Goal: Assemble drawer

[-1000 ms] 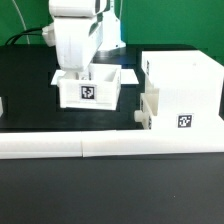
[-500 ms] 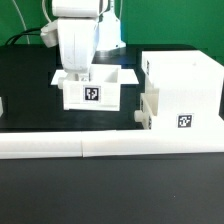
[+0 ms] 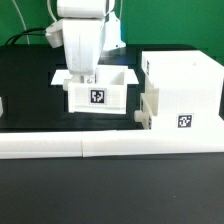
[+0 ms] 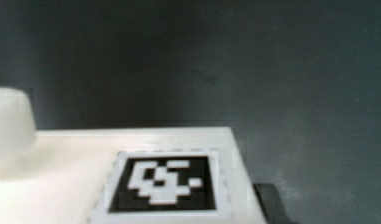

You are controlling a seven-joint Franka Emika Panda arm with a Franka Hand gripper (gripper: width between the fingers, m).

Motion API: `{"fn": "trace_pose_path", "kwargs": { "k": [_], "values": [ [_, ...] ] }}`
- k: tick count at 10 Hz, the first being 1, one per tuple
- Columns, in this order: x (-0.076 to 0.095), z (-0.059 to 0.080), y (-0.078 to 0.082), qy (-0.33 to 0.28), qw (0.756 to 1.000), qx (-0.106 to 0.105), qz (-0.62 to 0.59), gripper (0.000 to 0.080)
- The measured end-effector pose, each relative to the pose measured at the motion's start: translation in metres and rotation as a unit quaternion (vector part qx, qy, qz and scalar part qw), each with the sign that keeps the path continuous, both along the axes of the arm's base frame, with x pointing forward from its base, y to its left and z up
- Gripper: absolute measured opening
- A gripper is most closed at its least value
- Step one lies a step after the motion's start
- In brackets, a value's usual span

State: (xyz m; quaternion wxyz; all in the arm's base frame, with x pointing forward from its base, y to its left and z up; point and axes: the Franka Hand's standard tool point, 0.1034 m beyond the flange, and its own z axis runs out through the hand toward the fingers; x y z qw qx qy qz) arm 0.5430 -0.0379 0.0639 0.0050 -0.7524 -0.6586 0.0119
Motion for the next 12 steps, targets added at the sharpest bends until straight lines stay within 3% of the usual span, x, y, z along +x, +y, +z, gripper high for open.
{"fn": "trace_pose_path", "kwargs": {
  "k": [12],
  "values": [
    [0.0011, -0.0040, 0.0034, -0.001, 0.999, 0.002, 0.040, 0.0042]
  ]
}}
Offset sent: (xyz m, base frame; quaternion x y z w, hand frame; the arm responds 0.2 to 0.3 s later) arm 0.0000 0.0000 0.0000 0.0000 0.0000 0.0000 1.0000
